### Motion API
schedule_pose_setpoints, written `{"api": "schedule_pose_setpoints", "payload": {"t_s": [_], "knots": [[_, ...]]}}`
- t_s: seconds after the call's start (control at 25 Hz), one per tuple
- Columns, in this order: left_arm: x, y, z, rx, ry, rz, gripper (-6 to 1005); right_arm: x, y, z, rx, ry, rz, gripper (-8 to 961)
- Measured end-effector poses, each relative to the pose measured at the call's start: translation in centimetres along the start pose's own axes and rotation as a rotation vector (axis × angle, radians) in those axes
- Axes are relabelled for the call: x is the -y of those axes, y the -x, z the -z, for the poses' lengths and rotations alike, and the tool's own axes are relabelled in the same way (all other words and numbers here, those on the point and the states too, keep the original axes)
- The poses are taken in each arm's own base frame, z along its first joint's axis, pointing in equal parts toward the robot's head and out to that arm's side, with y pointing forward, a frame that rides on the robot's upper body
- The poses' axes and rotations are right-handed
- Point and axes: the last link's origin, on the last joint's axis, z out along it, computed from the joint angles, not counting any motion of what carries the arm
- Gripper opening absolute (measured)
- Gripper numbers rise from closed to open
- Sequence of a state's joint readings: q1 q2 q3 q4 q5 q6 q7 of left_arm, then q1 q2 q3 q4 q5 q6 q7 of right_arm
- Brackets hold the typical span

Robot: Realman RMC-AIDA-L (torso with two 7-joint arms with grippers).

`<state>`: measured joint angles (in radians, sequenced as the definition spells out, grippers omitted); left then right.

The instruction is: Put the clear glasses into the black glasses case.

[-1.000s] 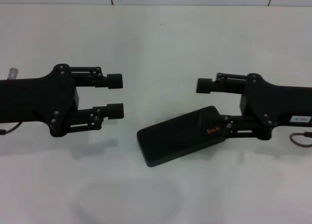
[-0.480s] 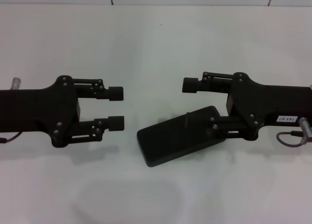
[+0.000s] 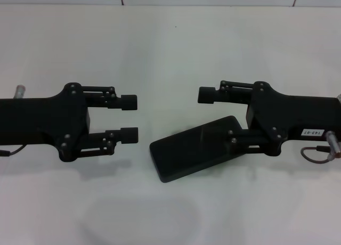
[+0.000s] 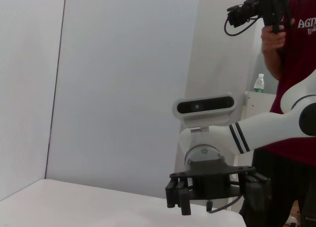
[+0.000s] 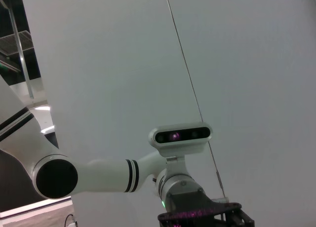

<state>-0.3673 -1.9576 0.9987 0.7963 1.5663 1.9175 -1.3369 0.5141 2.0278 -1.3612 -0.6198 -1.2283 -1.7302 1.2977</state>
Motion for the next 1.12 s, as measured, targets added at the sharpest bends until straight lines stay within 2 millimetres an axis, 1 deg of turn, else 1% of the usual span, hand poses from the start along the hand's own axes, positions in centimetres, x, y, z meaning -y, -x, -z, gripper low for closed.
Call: {"api": "schedule_pose_setpoints", "payload": {"t_s": [0.72,1.12], "knots": [[-0.04,0.33,-0.09,-0.009,-0.002,0.011,558,-0.06,-0.05,0.0,0.0,0.002,-0.002,719],[-0.06,0.55,-0.54,-0.006,0.003,0.017,558,-0.11,-0.09,0.05,0.001,0.002,-0.003,719]]}}
